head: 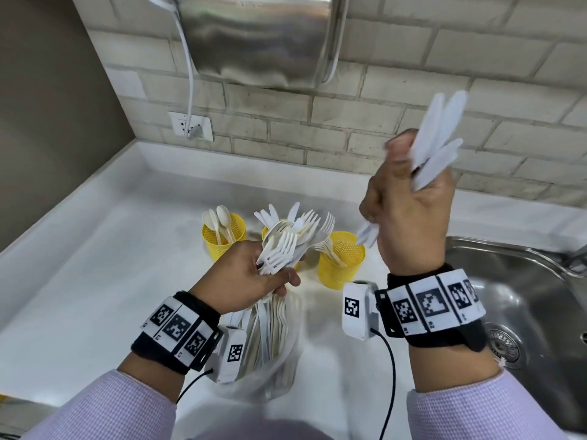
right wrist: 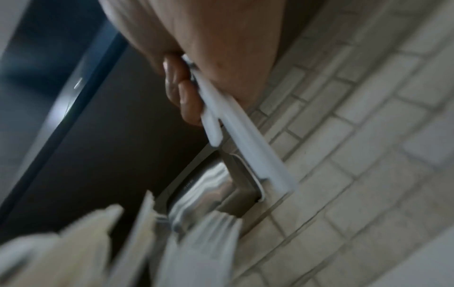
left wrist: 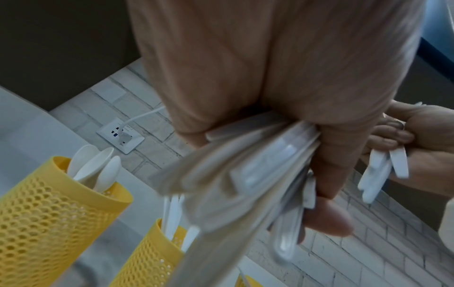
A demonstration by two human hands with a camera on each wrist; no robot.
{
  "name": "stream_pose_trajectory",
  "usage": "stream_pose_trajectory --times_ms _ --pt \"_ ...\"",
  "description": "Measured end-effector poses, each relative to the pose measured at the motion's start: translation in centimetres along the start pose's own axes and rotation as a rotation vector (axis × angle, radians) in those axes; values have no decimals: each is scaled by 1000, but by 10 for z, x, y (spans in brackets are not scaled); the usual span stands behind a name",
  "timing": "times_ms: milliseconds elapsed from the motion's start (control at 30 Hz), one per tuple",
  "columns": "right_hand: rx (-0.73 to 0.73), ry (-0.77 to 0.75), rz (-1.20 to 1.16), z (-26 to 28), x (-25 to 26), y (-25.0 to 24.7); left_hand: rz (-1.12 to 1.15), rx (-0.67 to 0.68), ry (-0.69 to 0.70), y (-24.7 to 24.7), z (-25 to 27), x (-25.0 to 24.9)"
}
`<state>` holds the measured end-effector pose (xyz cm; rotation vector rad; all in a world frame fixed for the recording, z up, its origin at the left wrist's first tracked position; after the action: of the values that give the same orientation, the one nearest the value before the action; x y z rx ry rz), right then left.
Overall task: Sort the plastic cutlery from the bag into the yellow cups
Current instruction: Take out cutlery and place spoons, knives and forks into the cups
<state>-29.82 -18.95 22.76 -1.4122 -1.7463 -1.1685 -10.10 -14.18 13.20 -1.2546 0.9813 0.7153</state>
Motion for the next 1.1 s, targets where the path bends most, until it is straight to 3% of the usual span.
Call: stream_pose_trajectory --times_ms 100,233,533,667,833,933,1100 --pt "187 -17 350 9 -8 7 4 2 -8 1 -1 2" --pt "450 99 599 21 -29 14 8 -1 -9 0 -2 2" --pt "579 185 685 19 -30 9 -21 31 -10 3 -1 3" --pt "548 113 703 14 -28 7 -27 37 -8 3 -2 5" --pt "374 42 451 5 -23 0 -57 41 5 3 -2 6" --pt "262 145 178 1 -24 -5 -54 41 5 3 -1 7" --pt "296 288 31 8 -33 -2 -60 42 2 3 -1 4"
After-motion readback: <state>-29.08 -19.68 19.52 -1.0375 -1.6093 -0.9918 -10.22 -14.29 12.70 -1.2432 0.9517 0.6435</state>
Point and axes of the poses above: each hand's wrist, its own z-axis away from the middle knuckle, its own y-axis out of the palm, x = y × z, the point moved 5 cm from there along -z, towards the middle knuckle, and after that the axes turned 5 degrees about y, right-handed, at the moved point
